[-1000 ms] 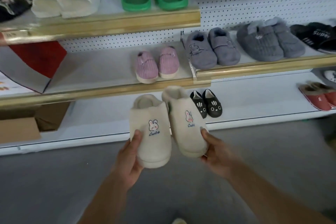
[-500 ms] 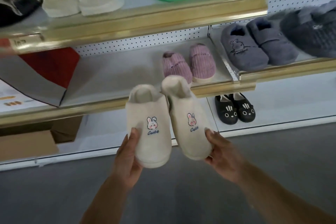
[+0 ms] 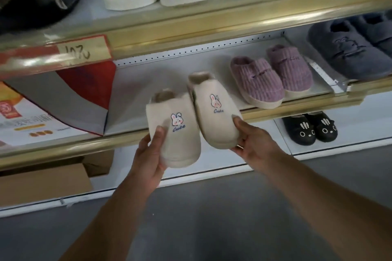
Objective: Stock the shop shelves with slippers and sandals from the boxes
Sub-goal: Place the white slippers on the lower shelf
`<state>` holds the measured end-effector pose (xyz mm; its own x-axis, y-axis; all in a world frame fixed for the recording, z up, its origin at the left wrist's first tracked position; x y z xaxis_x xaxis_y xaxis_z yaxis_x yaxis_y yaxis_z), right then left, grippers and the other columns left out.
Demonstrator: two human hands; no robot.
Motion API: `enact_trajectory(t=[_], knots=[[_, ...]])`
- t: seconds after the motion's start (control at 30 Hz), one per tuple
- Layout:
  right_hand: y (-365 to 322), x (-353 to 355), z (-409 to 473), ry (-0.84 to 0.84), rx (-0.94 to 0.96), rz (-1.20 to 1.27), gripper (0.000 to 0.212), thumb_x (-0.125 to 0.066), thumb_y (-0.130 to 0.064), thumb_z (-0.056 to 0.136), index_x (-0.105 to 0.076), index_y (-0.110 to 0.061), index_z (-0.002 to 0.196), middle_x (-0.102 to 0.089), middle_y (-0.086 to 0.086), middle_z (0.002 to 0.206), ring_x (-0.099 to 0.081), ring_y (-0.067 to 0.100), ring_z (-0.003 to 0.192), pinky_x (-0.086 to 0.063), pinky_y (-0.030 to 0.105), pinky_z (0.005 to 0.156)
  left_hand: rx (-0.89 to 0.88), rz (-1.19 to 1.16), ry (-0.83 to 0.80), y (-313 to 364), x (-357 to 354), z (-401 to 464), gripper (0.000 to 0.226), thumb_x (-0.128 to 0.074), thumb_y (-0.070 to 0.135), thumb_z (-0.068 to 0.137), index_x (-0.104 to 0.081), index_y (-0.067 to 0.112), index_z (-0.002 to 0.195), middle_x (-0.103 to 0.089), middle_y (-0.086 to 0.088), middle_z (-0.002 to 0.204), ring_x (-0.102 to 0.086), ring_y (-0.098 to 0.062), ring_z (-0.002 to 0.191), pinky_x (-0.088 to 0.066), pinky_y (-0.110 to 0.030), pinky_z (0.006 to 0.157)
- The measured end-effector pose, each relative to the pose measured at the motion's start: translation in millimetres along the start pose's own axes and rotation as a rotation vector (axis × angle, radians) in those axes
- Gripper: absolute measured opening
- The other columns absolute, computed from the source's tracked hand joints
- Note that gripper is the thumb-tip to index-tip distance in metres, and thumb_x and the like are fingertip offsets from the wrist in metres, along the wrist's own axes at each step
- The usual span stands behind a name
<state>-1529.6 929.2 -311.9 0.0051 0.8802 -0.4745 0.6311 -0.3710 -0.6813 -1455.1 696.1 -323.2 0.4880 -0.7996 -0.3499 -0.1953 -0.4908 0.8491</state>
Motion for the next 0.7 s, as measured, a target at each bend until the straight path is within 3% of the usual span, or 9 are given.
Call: enact_trajectory(t=[0.13,0.23,0.4,0.47,0.53,0.6,0.7], knots=[[-6,-34,35,0.111,0.074,-0.025,0.031,-0.072,-0.024,0.083,-0.066,-0.008,0.11,-0.071,0.006,0.103,-0.068,0.022,0.096,-0.055,0.035,0.069,0.031,0.039,-0.051,26,8,44,0.057,-0.06,0.044,0.086,-0.057,0.01,0.132,-0.065,-0.011,0.127,-0.064,-0.024,0.114,-0.05,-0.044,0.099],[-9,-47,60,0.224,0.103,-0.042,0.043,-0.078,-0.028,0.077,-0.064,-0.006,0.111,-0.069,0.012,0.109,-0.066,0.027,0.099,-0.056,0.034,0.063,0.055,0.075,-0.006,37,13,77,0.047,-0.059,0.043,0.091,-0.061,0.012,0.127,-0.07,-0.008,0.118,-0.069,-0.019,0.1,-0.052,-0.041,0.094],[-18,-64,88,0.356,0.166,-0.108,0.025,-0.079,-0.031,0.077,-0.061,-0.014,0.078,-0.066,0.006,0.089,-0.063,0.02,0.079,-0.059,0.037,0.07,0.058,0.094,0.077,45,24,123,0.047,-0.064,0.042,0.09,-0.057,0.016,0.128,-0.07,-0.005,0.119,-0.07,-0.02,0.1,-0.059,-0.04,0.075],[-20,-68,97,0.384,0.166,-0.117,0.025,-0.076,-0.03,0.08,-0.058,-0.015,0.073,-0.062,0.003,0.081,-0.058,0.015,0.07,-0.059,0.035,0.069,0.066,0.096,0.099,46,24,134,0.043,-0.062,0.04,0.092,-0.058,0.016,0.127,-0.071,-0.005,0.115,-0.071,-0.019,0.095,-0.06,-0.04,0.067],[-22,-71,104,0.409,0.135,-0.169,0.024,-0.073,-0.03,0.083,-0.058,-0.013,0.078,-0.059,0.003,0.08,-0.056,0.014,0.064,-0.059,0.036,0.074,0.059,0.087,0.124,47,25,142,0.044,-0.063,0.038,0.091,-0.058,0.013,0.126,-0.072,-0.006,0.114,-0.072,-0.018,0.093,-0.06,-0.034,0.063],[-19,-72,112,0.416,0.085,-0.217,0.025,-0.07,-0.026,0.087,-0.057,-0.007,0.095,-0.058,0.005,0.083,-0.056,0.018,0.06,-0.059,0.035,0.071,0.031,0.119,0.171,48,33,149,0.048,-0.067,0.042,0.088,-0.06,0.012,0.125,-0.072,-0.006,0.113,-0.071,-0.019,0.095,-0.06,-0.034,0.073],[-17,-74,125,0.43,0.103,-0.283,0.036,-0.066,-0.019,0.09,-0.053,0.001,0.118,-0.057,0.013,0.102,-0.062,0.032,0.083,-0.058,0.039,0.068,-0.048,0.366,0.303,54,51,155,0.058,-0.072,0.055,0.078,-0.065,0.014,0.119,-0.072,-0.001,0.104,-0.069,-0.018,0.088,-0.056,-0.038,0.086]])
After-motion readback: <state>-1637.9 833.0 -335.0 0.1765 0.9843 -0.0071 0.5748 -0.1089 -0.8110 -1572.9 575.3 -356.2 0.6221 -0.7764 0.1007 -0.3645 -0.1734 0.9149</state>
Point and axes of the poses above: each hand's wrist, its own z-axis towards the middle knuckle, its own x-axis out of the back of the hand, y = z × x, the point moved 9 cm from there along z, towards the middle knuckle
